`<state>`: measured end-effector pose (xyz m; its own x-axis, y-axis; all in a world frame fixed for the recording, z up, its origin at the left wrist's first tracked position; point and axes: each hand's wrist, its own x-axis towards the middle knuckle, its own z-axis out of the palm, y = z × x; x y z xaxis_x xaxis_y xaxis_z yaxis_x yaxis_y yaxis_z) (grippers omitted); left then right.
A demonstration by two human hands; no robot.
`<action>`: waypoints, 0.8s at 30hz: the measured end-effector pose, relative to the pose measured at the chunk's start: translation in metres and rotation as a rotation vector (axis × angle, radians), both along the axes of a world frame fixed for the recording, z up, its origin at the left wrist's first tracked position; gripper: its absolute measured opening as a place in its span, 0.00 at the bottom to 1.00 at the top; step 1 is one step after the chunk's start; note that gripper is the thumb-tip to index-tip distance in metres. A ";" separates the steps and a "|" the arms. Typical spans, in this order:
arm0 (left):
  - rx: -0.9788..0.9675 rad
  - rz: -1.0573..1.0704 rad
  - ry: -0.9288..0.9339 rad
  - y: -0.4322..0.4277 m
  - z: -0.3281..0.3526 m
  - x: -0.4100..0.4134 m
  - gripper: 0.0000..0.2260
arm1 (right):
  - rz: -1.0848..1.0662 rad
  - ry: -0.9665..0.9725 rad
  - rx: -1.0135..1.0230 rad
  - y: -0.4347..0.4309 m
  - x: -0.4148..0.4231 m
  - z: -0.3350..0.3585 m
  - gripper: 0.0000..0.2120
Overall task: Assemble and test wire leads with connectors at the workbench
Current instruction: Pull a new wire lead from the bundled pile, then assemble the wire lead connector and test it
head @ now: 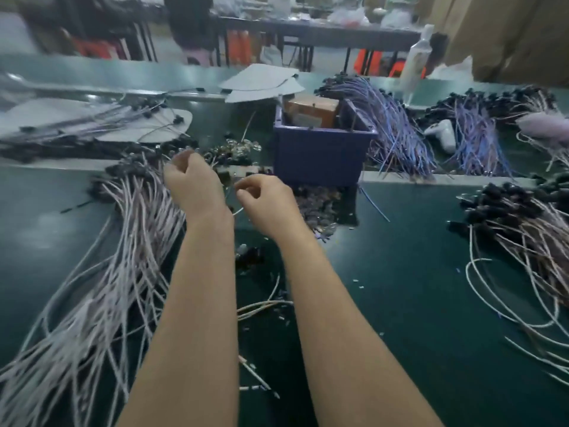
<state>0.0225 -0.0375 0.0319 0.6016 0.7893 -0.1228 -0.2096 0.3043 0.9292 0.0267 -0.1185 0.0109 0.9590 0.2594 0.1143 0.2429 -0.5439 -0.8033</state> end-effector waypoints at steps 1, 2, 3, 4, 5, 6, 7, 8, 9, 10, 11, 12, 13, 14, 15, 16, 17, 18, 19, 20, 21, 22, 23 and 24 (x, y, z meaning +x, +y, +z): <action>-0.021 0.040 -0.008 0.013 0.000 -0.002 0.08 | 0.038 -0.005 0.007 0.016 0.000 -0.002 0.13; -0.037 0.076 -0.017 0.025 0.000 -0.004 0.07 | 0.078 -0.007 0.009 0.032 0.001 -0.004 0.13; -0.051 0.111 -0.028 0.035 0.000 -0.005 0.07 | 0.110 -0.006 0.007 0.045 0.002 -0.005 0.14; -0.062 0.145 -0.034 0.044 0.000 -0.005 0.07 | 0.129 0.001 0.013 0.058 0.003 -0.007 0.15; -0.065 0.172 -0.029 0.051 0.000 -0.006 0.07 | 0.132 0.020 0.042 0.068 0.003 -0.008 0.17; -0.063 0.184 -0.010 0.057 0.000 -0.006 0.09 | 0.117 0.049 0.095 0.077 0.004 -0.009 0.18; -0.068 0.178 0.018 0.060 -0.001 -0.007 0.11 | 0.081 0.087 0.163 0.084 0.006 -0.009 0.19; -0.082 0.154 0.049 0.064 -0.002 -0.007 0.13 | 0.035 0.129 0.235 0.089 0.008 -0.009 0.18; -0.098 0.111 0.078 0.067 -0.003 -0.008 0.13 | -0.007 0.175 0.297 0.092 0.010 -0.009 0.17; -0.110 0.057 0.105 0.068 -0.003 -0.009 0.12 | -0.031 0.219 0.342 0.093 0.012 -0.009 0.14; -0.113 0.004 0.138 0.070 -0.005 -0.009 0.09 | -0.038 0.246 0.351 0.093 0.014 -0.009 0.10; -0.113 -0.041 0.171 0.070 -0.005 -0.008 0.07 | -0.036 0.245 0.322 0.093 0.015 -0.009 0.08; -0.103 -0.071 0.200 0.071 -0.008 -0.007 0.07 | -0.029 0.224 0.293 0.091 0.017 -0.009 0.09; -0.084 -0.097 0.226 0.070 -0.008 -0.007 0.07 | -0.022 0.191 0.295 0.089 0.018 -0.010 0.10; -0.055 -0.121 0.232 0.069 -0.009 -0.007 0.06 | -0.010 0.155 0.339 0.086 0.018 -0.009 0.10; -0.008 -0.150 0.237 0.069 -0.010 -0.006 0.07 | 0.011 0.129 0.410 0.081 0.017 -0.006 0.10; 0.043 -0.182 0.250 0.067 -0.011 -0.005 0.10 | 0.049 0.107 0.474 0.076 0.017 -0.003 0.10; 0.089 -0.208 0.281 0.068 -0.011 -0.003 0.14 | 0.109 0.095 0.500 0.068 0.016 0.000 0.09; 0.112 -0.226 0.298 0.067 -0.011 -0.001 0.17 | 0.183 0.092 0.465 0.059 0.015 0.002 0.09; 0.135 -0.241 0.311 0.068 -0.012 0.002 0.18 | 0.259 0.101 0.372 0.050 0.015 0.004 0.08; 0.165 -0.256 0.312 0.069 -0.012 0.005 0.18 | 0.331 0.122 0.249 0.041 0.014 0.007 0.08; 0.194 -0.263 0.301 0.069 -0.012 0.008 0.16 | 0.392 0.157 0.124 0.033 0.013 0.009 0.07; 0.210 -0.263 0.287 0.068 -0.012 0.009 0.14 | 0.432 0.202 0.025 0.026 0.013 0.011 0.07; 0.229 -0.260 0.279 0.067 -0.012 0.011 0.11 | 0.447 0.247 -0.042 0.021 0.013 0.012 0.06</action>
<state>0.0332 0.0293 0.0198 0.7526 0.6417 -0.1481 0.1152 0.0931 0.9890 0.0401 -0.0971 0.0234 0.7502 0.6501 -0.1209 0.2650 -0.4631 -0.8458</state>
